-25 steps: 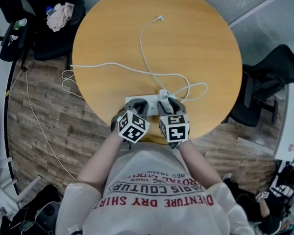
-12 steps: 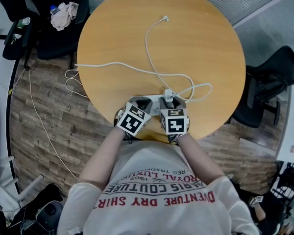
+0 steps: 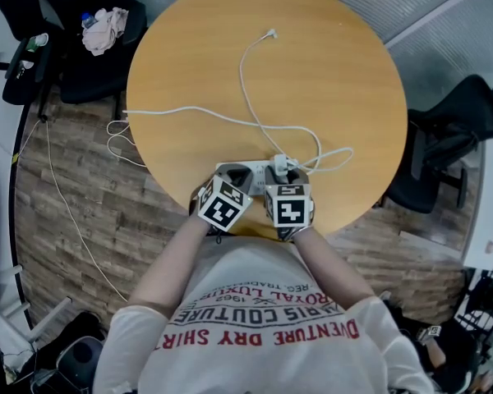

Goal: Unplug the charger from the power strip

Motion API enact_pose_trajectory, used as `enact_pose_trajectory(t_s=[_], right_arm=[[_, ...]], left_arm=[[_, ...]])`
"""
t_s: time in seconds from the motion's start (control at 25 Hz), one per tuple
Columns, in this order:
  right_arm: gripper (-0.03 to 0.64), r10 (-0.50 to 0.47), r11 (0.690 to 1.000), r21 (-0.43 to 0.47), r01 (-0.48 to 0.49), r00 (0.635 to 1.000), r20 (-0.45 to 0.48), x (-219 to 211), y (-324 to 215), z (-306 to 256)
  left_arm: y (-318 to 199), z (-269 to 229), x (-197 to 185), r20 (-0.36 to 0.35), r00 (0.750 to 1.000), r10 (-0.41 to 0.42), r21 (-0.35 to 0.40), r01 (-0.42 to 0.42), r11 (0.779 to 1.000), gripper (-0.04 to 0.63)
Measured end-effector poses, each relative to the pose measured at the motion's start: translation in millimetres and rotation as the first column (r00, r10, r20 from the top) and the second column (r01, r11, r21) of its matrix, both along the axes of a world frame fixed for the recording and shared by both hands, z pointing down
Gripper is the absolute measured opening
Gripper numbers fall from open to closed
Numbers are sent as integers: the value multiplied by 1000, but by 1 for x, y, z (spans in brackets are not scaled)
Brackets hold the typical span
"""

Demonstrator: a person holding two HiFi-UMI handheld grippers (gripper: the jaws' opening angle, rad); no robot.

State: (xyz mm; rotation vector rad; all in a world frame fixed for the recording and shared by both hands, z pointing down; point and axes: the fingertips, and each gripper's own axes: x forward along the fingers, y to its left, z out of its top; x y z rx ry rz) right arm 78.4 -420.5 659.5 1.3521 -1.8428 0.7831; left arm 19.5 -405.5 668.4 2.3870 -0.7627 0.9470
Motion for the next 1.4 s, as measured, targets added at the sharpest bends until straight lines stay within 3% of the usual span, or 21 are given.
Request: enact_pose_trajectory(t_s=[0.32,0.68,0.84,1.08,1.2,1.4], right_arm=[[158,-26,998,65,25,1000,7,-1,5,-28],[158,-28,993,119,22,998,48,8,9,-55],[158,-48,983,182,33,996,81,6,10,-77],[156,-81,958,282,45,990,119,8,7,-116],[156,-71,929,371,9,986,154,12,3,-142],[155,-71,863,503,-42,977,203,17,-1,-182]], left_arm=[[-1,-2,-1,-20,1000,6,-51,-7,999,34],[-3,-3,-2,-39,999,-13,-47,12,999,34],[-9,-23,-14,-93,989,-115,47,120,992,34],[-18,-82,-18,-161,979,-125,196,156,968,34],[-25,-125,-15,-220,970,-98,299,163,940,34],[-27,-196,-17,-310,949,-62,440,201,875,34]])
